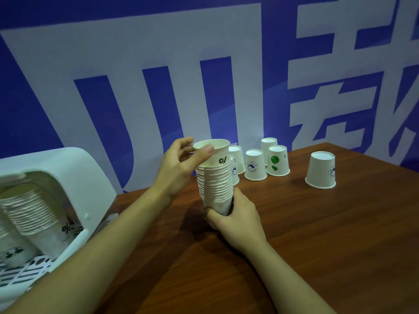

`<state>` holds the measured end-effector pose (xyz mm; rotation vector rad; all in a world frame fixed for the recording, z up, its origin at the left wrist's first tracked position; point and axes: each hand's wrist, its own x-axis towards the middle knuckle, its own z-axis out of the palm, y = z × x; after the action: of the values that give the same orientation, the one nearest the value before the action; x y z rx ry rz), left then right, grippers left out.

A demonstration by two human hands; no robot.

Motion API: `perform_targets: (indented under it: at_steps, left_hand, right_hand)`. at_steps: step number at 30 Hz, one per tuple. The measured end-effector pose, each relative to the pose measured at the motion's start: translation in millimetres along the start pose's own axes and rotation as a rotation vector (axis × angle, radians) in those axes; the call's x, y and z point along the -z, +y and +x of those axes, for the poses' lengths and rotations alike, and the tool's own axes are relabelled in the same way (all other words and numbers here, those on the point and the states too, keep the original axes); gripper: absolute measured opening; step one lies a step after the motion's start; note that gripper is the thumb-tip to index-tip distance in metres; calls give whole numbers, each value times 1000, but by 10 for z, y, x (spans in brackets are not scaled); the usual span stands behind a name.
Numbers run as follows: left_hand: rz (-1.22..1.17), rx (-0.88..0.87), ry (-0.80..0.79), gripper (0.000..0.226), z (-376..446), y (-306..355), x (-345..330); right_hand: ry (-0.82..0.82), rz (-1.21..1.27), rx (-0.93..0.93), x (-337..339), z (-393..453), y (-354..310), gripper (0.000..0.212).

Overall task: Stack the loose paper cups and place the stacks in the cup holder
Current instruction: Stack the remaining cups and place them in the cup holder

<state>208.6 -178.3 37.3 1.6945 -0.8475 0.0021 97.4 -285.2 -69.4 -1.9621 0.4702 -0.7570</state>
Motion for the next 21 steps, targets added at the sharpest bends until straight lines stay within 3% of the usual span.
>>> perform_targets:
  at_steps: [7, 16, 21]
  left_hand:
    - [67, -101, 43, 83, -39, -53, -113]
    - [15, -109, 164, 58, -210, -267, -238]
    - [-224, 9, 7, 52, -324, -230, -228]
  right_hand:
    - [-9, -3, 7, -2, 15, 30, 46]
    - [-22, -5, 24, -6, 16, 45, 53]
    - [-25, 70, 44, 23, -6, 24, 50]
